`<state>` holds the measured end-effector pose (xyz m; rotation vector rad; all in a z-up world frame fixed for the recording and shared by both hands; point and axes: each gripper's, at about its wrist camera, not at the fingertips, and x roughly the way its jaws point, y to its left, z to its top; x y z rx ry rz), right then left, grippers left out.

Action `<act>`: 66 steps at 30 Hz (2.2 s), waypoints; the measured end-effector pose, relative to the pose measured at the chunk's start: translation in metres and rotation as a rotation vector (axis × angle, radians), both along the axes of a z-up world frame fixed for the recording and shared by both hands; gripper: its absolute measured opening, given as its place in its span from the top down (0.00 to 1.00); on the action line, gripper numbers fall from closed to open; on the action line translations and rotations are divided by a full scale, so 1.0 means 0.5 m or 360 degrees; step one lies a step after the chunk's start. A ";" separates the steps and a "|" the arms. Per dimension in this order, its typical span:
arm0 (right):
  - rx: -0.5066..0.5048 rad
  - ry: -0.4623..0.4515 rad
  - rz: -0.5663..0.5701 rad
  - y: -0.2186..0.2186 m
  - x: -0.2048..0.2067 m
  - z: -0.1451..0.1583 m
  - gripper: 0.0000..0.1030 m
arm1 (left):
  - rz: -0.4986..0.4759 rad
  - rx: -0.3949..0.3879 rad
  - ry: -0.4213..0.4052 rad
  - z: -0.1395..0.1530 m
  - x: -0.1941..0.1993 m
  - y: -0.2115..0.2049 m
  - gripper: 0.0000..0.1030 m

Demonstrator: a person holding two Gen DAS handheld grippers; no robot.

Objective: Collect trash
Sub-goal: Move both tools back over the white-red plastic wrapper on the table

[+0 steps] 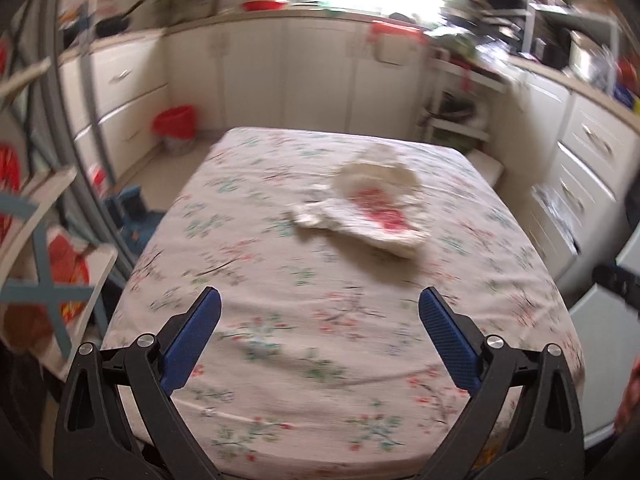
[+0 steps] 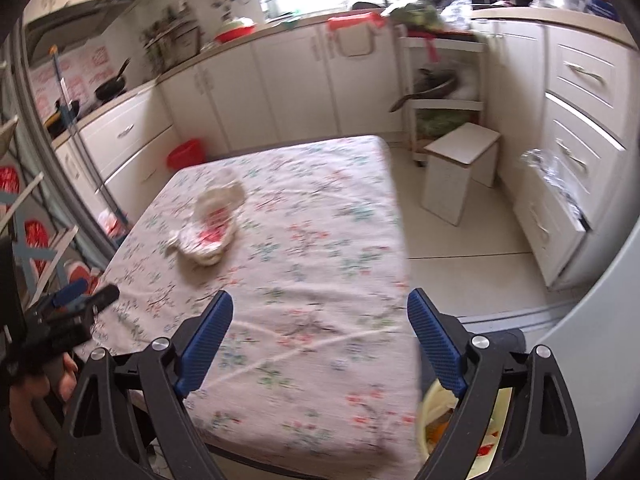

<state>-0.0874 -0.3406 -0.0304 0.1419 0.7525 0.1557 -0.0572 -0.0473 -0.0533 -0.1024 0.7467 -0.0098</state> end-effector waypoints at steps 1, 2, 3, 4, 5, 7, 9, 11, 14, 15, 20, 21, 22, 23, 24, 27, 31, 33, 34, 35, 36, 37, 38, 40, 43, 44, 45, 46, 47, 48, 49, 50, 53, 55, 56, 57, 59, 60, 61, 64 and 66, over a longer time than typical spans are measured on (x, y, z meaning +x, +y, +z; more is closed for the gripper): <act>-0.0008 0.0001 0.0015 0.013 0.003 -0.001 0.17 | 0.0012 -0.0012 0.0009 -0.004 0.003 0.009 0.08; -0.0014 0.0003 0.0034 0.027 0.007 -0.004 0.17 | 0.0027 -0.0009 0.0033 -0.011 0.008 0.019 0.08; -0.0024 0.0010 0.0061 0.046 0.012 -0.007 0.17 | 0.0032 -0.0002 0.0042 -0.015 0.009 0.021 0.08; -0.0038 0.0016 0.0080 0.061 0.016 -0.010 0.17 | 0.0034 0.0006 0.0050 -0.017 0.013 0.025 0.08; -0.0049 0.0021 0.0092 0.071 0.020 -0.013 0.16 | 0.0029 0.0020 0.0065 -0.020 0.019 0.030 0.08; -0.0075 0.0038 0.0119 0.098 0.029 -0.021 0.16 | 0.0004 0.0069 0.0099 -0.028 0.036 0.035 0.08; -0.0094 0.0056 0.0139 0.120 0.037 -0.029 0.16 | -0.0019 0.0115 0.0143 -0.038 0.055 0.037 0.08; -0.0108 0.0073 0.0145 0.138 0.047 -0.037 0.16 | -0.0039 0.0151 0.0208 -0.057 0.092 0.051 0.08; -0.0101 0.0092 0.0154 0.156 0.059 -0.044 0.16 | -0.0045 0.0175 0.0284 -0.082 0.143 0.074 0.08; -0.0103 0.0095 0.0157 0.161 0.060 -0.045 0.16 | -0.0053 0.0165 0.0300 -0.091 0.160 0.084 0.08; -0.0129 0.0123 0.0181 0.186 0.076 -0.057 0.14 | -0.0139 0.0145 0.0335 -0.119 0.230 0.090 0.08; -0.0132 0.0132 0.0185 0.191 0.081 -0.061 0.14 | -0.0172 0.0139 0.0346 -0.123 0.243 0.085 0.08; -0.0136 0.0137 0.0186 0.194 0.083 -0.064 0.14 | -0.0210 0.0137 0.0352 -0.127 0.259 0.078 0.08; -0.0144 0.0141 0.0182 0.197 0.087 -0.067 0.14 | -0.0235 0.0142 0.0365 -0.132 0.272 0.071 0.08; -0.0148 0.0145 0.0177 0.198 0.091 -0.070 0.14 | -0.0250 0.0157 0.0370 -0.134 0.284 0.066 0.08; -0.0146 0.0162 0.0152 0.199 0.103 -0.080 0.14 | -0.0293 0.0193 0.0371 -0.138 0.315 0.047 0.08; -0.0141 0.0181 0.0103 0.200 0.119 -0.093 0.14 | -0.0300 0.0201 0.0368 -0.139 0.334 0.038 0.07; -0.0142 0.0174 0.0082 0.204 0.123 -0.096 0.14 | -0.0299 0.0201 0.0368 -0.139 0.333 0.037 0.07; -0.0143 0.0159 0.0068 0.206 0.125 -0.098 0.14 | -0.0299 0.0201 0.0368 -0.140 0.333 0.037 0.07; -0.0144 0.0148 0.0059 0.208 0.125 -0.098 0.14 | -0.0299 0.0194 0.0369 -0.140 0.334 0.038 0.07; -0.0146 0.0131 0.0049 0.209 0.125 -0.098 0.14 | -0.0299 0.0194 0.0369 -0.140 0.333 0.038 0.07; -0.0147 0.0118 0.0041 0.210 0.127 -0.098 0.14 | -0.0298 0.0196 0.0368 -0.140 0.333 0.038 0.07; -0.0149 0.0093 0.0026 0.210 0.126 -0.097 0.14 | -0.0299 0.0195 0.0368 -0.140 0.333 0.038 0.07; -0.0147 0.0060 0.0001 0.208 0.127 -0.095 0.14 | -0.0298 0.0196 0.0368 -0.140 0.332 0.037 0.07; -0.0133 0.0006 -0.0047 0.200 0.129 -0.089 0.14 | -0.0299 0.0195 0.0368 -0.139 0.331 0.038 0.07; -0.0112 -0.0018 -0.0067 0.195 0.130 -0.086 0.14 | -0.0299 0.0195 0.0368 -0.139 0.332 0.039 0.07; -0.0094 -0.0038 -0.0076 0.193 0.129 -0.084 0.14 | -0.0299 0.0196 0.0368 -0.140 0.334 0.039 0.07; -0.0071 -0.0082 -0.0094 0.189 0.126 -0.078 0.14 | -0.0299 0.0196 0.0368 -0.139 0.334 0.039 0.07; -0.0072 -0.0120 -0.0107 0.188 0.124 -0.072 0.13 | -0.0299 0.0195 0.0368 -0.139 0.334 0.040 0.07; -0.0091 -0.0166 -0.0118 0.191 0.120 -0.066 0.13 | -0.0301 0.0197 0.0366 -0.140 0.334 0.039 0.07; -0.0104 -0.0187 -0.0121 0.193 0.119 -0.063 0.13 | -0.0301 0.0196 0.0366 -0.140 0.334 0.039 0.07; -0.0129 -0.0214 -0.0127 0.197 0.117 -0.059 0.13 | -0.0301 0.0196 0.0366 -0.140 0.334 0.039 0.07; -0.0176 -0.0232 -0.0134 0.206 0.116 -0.059 0.12 | -0.0301 0.0196 0.0366 -0.140 0.334 0.040 0.07; -0.0194 -0.0222 -0.0148 0.211 0.119 -0.064 0.12 | -0.0301 0.0196 0.0366 -0.140 0.334 0.039 0.07; -0.0192 -0.0213 -0.0158 0.212 0.121 -0.067 0.12 | -0.0301 0.0196 0.0366 -0.140 0.334 0.039 0.07; -0.0192 -0.0204 -0.0171 0.212 0.122 -0.070 0.12 | -0.0301 0.0196 0.0366 -0.140 0.334 0.039 0.07; -0.0205 -0.0212 -0.0191 0.212 0.121 -0.070 0.12 | -0.0301 0.0196 0.0366 -0.140 0.334 0.039 0.07; -0.0205 -0.0220 -0.0196 0.212 0.118 -0.070 0.12 | -0.0301 0.0196 0.0366 -0.140 0.334 0.039 0.07; -0.0209 -0.0215 -0.0202 0.211 0.118 -0.071 0.11 | -0.0301 0.0196 0.0366 -0.140 0.334 0.040 0.07; -0.0224 -0.0182 -0.0200 0.213 0.125 -0.076 0.11 | -0.0301 0.0196 0.0366 -0.140 0.334 0.040 0.07; -0.0233 -0.0166 -0.0191 0.216 0.128 -0.078 0.11 | -0.0301 0.0196 0.0366 -0.140 0.334 0.039 0.07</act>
